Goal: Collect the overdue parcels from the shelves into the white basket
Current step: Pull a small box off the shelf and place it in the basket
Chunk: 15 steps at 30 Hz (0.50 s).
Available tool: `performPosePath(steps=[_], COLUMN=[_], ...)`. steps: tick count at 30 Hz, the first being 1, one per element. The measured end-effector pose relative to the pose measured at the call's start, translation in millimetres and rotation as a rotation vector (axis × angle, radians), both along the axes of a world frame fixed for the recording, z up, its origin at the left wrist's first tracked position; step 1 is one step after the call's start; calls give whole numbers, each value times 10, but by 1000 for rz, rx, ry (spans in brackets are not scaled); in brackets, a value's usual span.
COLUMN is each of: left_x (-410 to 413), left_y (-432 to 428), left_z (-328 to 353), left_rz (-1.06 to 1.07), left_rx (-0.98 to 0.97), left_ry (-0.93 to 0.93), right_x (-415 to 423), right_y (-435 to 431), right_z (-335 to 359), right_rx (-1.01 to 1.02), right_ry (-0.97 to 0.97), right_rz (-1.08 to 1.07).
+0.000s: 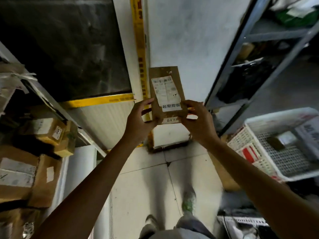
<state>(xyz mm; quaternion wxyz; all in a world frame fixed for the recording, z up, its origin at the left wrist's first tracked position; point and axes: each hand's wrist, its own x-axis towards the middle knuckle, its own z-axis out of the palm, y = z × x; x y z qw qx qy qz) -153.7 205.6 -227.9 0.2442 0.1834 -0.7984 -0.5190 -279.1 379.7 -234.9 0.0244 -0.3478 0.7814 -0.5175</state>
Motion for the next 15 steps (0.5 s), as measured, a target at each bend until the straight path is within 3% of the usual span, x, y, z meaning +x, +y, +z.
performPosePath(steps=[10,15], left_x=[-751,-1300], left_y=[647,1048], left_z=[-40,-31], left_rz=[-342,-468], left_rx=[31,-7], left_ry=[-6,-36], right_x=[-147,-407], right_y=[993,1453], right_z=[-12,-72], right_rx=[20,28], right_ry=[-38,39], right_rz=[-296,-475])
